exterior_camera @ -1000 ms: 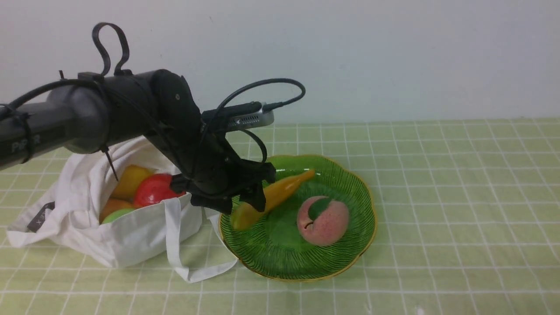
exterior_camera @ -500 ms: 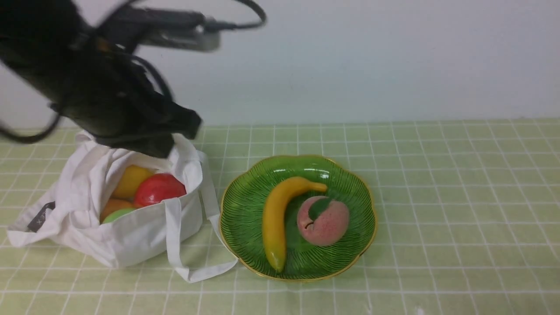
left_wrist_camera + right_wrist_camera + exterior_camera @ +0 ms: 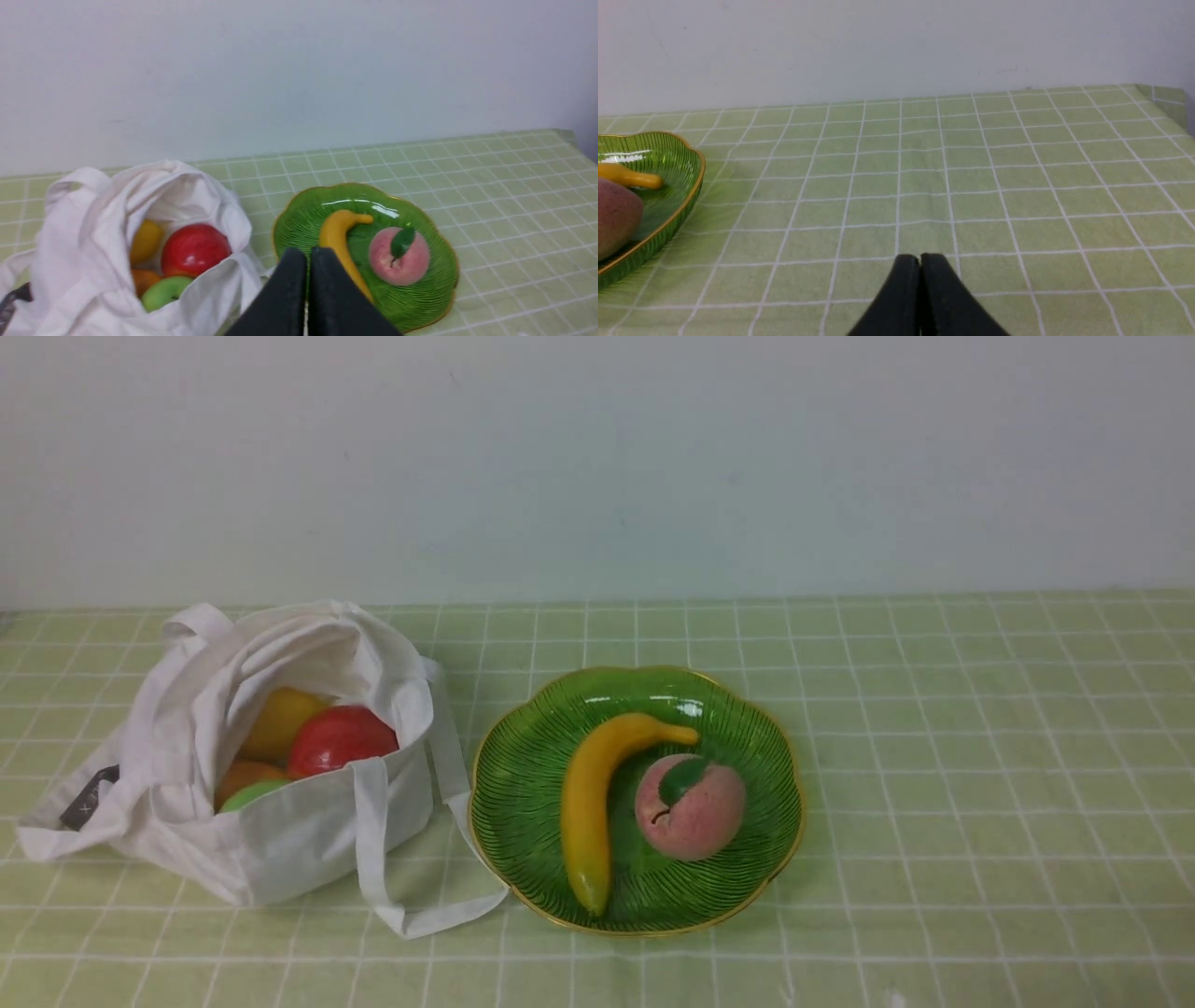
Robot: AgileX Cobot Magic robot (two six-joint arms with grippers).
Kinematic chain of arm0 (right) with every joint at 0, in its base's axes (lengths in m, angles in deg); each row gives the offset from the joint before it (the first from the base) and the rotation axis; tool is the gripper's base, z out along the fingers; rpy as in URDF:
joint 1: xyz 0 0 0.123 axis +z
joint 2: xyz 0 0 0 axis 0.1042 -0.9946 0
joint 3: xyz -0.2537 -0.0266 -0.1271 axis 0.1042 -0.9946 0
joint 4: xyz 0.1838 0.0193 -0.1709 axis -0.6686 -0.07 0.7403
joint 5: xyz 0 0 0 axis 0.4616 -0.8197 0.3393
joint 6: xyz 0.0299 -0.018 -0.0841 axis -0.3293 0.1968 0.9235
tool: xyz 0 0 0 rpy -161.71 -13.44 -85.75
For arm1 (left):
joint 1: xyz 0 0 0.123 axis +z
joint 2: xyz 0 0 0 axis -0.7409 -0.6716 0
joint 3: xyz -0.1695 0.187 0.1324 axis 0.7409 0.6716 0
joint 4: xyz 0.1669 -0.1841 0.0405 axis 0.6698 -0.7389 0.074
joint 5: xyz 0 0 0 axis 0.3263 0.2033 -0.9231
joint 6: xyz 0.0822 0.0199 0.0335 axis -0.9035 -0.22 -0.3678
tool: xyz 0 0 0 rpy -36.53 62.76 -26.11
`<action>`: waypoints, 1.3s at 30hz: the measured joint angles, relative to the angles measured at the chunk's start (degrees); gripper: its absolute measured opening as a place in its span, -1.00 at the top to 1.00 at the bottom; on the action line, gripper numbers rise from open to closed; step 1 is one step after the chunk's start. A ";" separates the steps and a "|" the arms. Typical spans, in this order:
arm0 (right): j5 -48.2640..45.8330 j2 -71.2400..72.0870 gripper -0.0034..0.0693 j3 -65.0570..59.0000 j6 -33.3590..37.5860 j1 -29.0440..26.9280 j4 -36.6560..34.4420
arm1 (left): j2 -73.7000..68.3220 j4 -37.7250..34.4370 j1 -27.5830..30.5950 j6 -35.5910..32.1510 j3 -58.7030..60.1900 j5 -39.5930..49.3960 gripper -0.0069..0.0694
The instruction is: Take the fruit out of the bag on the green coffee tablecloth and place them on the plate.
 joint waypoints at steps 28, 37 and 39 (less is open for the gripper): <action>0.00 0.05 0.93 0.00 0.00 0.00 0.07 | 18.28 4.46 1.80 -5.77 30.55 -23.50 0.84; 0.00 0.05 0.93 0.00 0.00 0.00 0.07 | 21.29 -2.71 14.49 -16.91 45.30 -30.92 0.84; 0.00 0.05 0.93 0.00 0.00 0.00 0.07 | 21.29 -2.98 17.90 -16.94 49.42 -32.30 0.84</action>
